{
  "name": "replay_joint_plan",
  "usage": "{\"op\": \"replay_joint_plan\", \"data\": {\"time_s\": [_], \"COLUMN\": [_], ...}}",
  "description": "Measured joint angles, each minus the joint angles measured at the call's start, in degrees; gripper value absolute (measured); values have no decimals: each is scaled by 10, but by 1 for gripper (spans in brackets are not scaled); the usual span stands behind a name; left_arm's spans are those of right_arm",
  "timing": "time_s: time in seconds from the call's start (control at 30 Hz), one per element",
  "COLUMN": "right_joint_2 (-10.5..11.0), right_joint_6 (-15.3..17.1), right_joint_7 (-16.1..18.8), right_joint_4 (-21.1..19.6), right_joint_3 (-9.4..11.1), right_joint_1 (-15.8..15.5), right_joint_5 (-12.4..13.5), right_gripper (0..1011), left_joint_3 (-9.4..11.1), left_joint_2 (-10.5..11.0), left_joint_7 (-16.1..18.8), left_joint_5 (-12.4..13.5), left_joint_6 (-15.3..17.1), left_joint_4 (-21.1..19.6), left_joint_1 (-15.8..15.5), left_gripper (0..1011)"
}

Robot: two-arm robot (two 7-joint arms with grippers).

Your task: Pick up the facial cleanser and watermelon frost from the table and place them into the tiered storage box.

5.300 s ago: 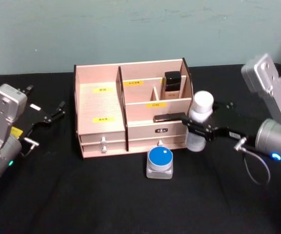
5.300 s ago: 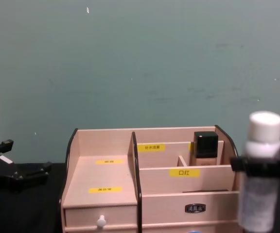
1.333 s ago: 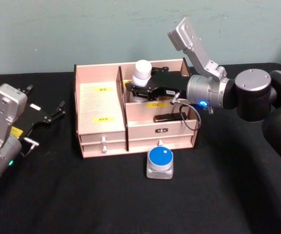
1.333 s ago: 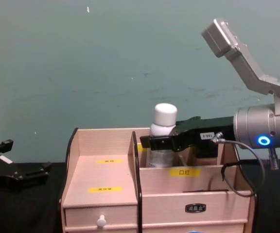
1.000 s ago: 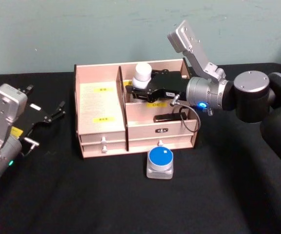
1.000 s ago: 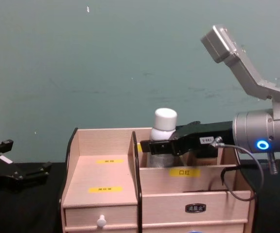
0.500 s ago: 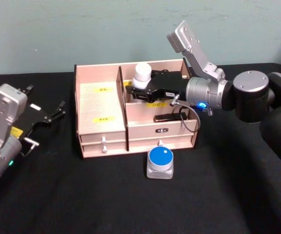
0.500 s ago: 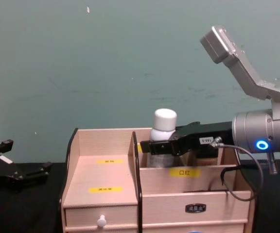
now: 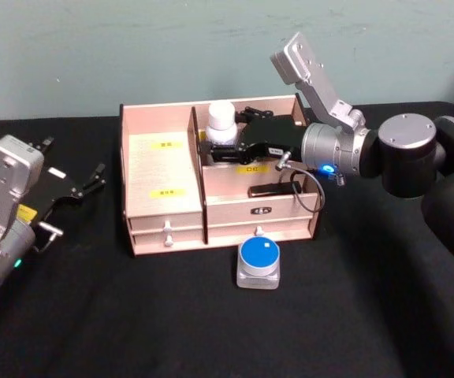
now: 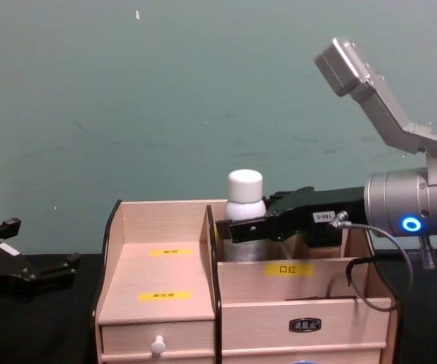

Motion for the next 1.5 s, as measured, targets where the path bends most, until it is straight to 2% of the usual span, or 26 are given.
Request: {"op": "replay_joint_plan", "data": {"time_s": [0.17, 0.37, 0.5, 0.73, 0.83, 1.07, 1.27, 1.5], "right_joint_2": [7, 15, 24, 53, 75, 117, 146, 168], "right_joint_6": [-1, 6, 23, 81, 115, 169, 201, 224], "right_joint_7": [-4, -6, -10, -23, -34, -56, -76, -101], "right_joint_4": [-22, -47, -75, -160, -220, -322, -383, -423], "right_joint_3": [2, 3, 3, 1, 2, 7, 13, 21], "right_joint_1": [-4, -10, -16, -38, -59, -107, -152, -193], "right_joint_5": [-4, -4, -4, -1, 4, 17, 29, 33], "right_gripper": [998, 1002, 1002, 1002, 1002, 1003, 1002, 1003], "left_joint_3": [0, 0, 0, 0, 0, 0, 0, 0], "left_joint_2": [0, 0, 0, 0, 0, 0, 0, 0], "left_joint_7": [0, 0, 0, 0, 0, 0, 0, 0], "left_joint_5": [0, 0, 0, 0, 0, 0, 0, 0], "left_joint_6": [0, 0, 0, 0, 0, 0, 0, 0], "left_joint_4": [0, 0, 0, 0, 0, 0, 0, 0], "left_joint_1": [0, 0, 0, 0, 0, 0, 0, 0], "left_gripper": [1010, 1010, 1010, 1010, 1010, 1010, 1010, 1009]}}
